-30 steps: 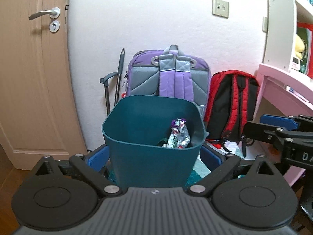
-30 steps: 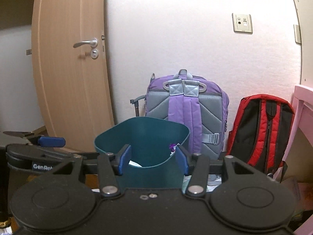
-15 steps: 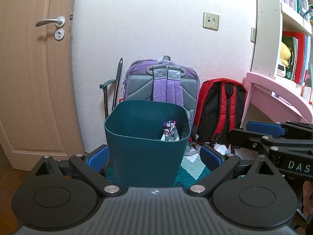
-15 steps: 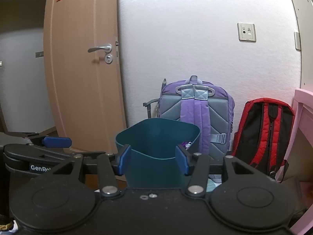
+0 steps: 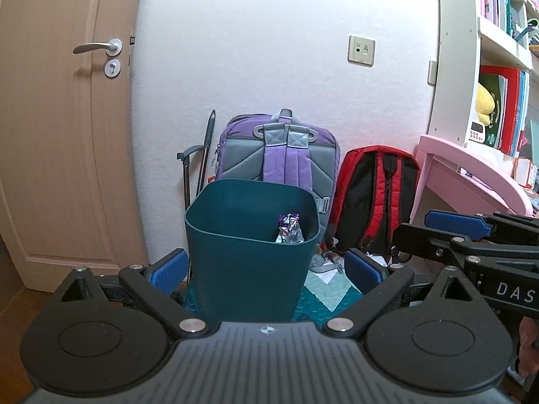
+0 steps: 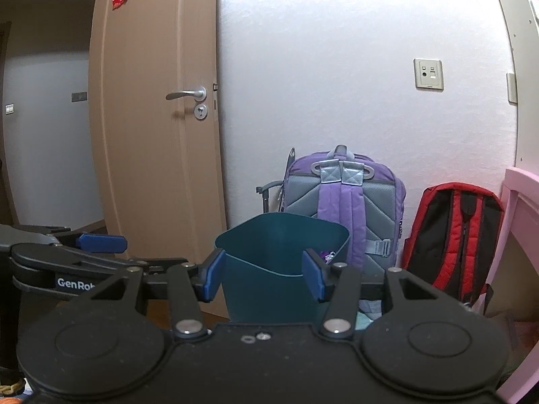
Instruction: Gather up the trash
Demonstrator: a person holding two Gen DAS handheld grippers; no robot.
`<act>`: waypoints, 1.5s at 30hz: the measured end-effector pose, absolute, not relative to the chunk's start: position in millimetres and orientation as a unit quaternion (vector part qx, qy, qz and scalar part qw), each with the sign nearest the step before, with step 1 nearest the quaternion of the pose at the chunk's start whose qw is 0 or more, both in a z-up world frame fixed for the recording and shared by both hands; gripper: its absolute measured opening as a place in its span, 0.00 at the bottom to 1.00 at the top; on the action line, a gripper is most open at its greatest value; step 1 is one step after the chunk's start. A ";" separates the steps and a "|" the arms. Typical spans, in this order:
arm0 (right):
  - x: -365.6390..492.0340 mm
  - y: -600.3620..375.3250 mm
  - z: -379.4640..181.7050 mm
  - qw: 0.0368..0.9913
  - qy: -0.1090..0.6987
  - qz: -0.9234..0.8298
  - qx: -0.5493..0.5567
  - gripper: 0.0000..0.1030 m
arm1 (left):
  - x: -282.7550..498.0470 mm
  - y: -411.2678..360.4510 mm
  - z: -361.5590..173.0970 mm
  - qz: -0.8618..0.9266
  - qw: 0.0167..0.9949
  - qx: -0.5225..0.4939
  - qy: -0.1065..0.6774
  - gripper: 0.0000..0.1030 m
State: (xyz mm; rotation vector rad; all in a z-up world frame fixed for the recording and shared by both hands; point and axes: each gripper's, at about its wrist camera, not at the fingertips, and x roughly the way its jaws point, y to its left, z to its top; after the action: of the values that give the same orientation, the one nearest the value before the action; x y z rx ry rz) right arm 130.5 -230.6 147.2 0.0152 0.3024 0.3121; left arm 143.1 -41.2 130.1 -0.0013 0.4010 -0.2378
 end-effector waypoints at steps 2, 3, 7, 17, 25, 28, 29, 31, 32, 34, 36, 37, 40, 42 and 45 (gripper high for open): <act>127.7 -232.5 147.5 0.977 0.148 0.153 0.011 0.49 | 139.2 -41.0 130.9 -0.119 0.973 -0.004 0.197 0.97; 126.5 -233.7 147.5 0.978 0.147 0.151 0.012 0.49 | 136.5 -40.9 131.0 -0.119 0.974 -0.005 0.195 0.97; 121.4 -237.7 147.0 0.977 0.148 0.151 0.019 0.49 | 127.3 -40.0 132.9 -0.120 0.974 -0.011 0.190 0.97; 106.2 -232.3 149.2 0.977 0.143 0.160 0.010 0.49 | 113.3 -37.0 133.6 -0.116 0.975 -0.018 0.188 0.97; 97.4 -227.6 148.7 0.976 0.142 0.163 0.006 0.49 | 105.1 -36.4 132.8 -0.108 0.975 -0.016 0.191 0.97; 95.1 -227.1 147.8 0.976 0.143 0.165 0.008 0.49 | 101.2 -37.3 132.3 -0.106 0.976 -0.013 0.189 0.97; 93.9 -226.8 147.2 0.976 0.143 0.165 0.009 0.49 | 99.8 -38.1 132.0 -0.104 0.977 -0.010 0.187 0.97; 91.2 -227.2 146.4 0.976 0.143 0.165 0.010 0.49 | 97.7 -39.2 131.6 -0.104 0.977 -0.008 0.185 0.97; 90.2 -227.6 146.0 0.976 0.143 0.166 0.012 0.49 | 96.5 -40.0 131.1 -0.103 0.977 -0.006 0.184 0.97; 88.6 -228.4 145.3 0.976 0.143 0.166 0.013 0.49 | 94.9 -41.1 130.3 -0.101 0.978 -0.003 0.182 0.97; 88.4 -228.7 144.6 0.975 0.144 0.167 0.013 0.49 | 93.9 -41.9 129.4 -0.098 0.979 0.000 0.179 0.97; 88.5 -228.9 144.1 0.975 0.145 0.168 0.015 0.49 | 93.9 -42.0 129.0 -0.097 0.979 0.002 0.178 0.97; 89.0 -228.9 141.4 0.974 0.147 0.169 0.018 0.49 | 94.2 -41.5 125.6 -0.094 0.980 0.004 0.177 0.97; 91.0 -228.1 139.1 0.974 0.150 0.169 0.018 0.49 | 96.6 -40.6 122.8 -0.094 0.979 0.005 0.180 0.97; 95.2 -226.9 135.3 0.973 0.156 0.168 0.018 0.49 | 99.9 -39.8 117.7 -0.092 0.979 0.006 0.181 0.97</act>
State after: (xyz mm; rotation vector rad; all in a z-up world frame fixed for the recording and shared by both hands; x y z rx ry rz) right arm 95.2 -226.9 135.3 0.0355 0.3139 0.3393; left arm 99.9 -39.8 117.7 0.0114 0.3637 -0.1855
